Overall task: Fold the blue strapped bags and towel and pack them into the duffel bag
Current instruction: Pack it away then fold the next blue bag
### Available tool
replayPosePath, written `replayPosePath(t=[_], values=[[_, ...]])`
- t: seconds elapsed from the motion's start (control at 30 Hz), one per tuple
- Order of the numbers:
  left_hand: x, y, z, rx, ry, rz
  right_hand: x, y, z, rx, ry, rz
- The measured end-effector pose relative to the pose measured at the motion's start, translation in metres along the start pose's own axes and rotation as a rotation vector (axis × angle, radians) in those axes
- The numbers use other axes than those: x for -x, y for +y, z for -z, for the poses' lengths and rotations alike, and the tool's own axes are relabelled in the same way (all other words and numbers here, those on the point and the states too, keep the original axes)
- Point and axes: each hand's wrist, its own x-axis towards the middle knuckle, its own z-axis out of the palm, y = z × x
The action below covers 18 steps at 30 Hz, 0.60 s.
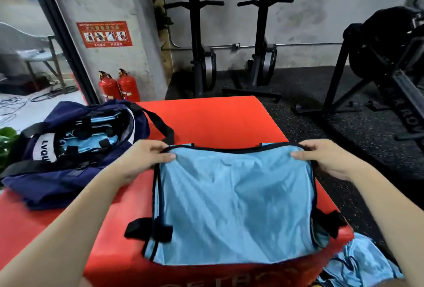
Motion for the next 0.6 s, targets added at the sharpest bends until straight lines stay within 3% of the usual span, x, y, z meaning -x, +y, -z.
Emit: replayPosePath(t=[0.1, 0.17, 0.33, 0.47, 0.6], values=[[-0.041, -0.008, -0.009, 0.021, 0.276, -0.062, -0.044, 0.009, -0.015, -0.008, 0.209, 0.078], [-0.059, -0.023, -0.019, -0.042, 0.380, -0.046, -0.071, 0.034, -0.023, 0.080, 0.315, 0.068], [-0.070, -0.061, -0.031, -0.459, 0.296, 0.114, -0.098, 0.071, -0.024, 0.296, 0.332, -0.055], [-0.065, -0.060, -0.031, -0.443, 0.360, 0.056, -0.099, 0.065, -0.020, 0.327, 0.315, -0.015], [-0.068, -0.049, -0.032, -0.420, 0.441, -0.020, -0.091, 0.053, -0.016, 0.198, 0.340, 0.009]])
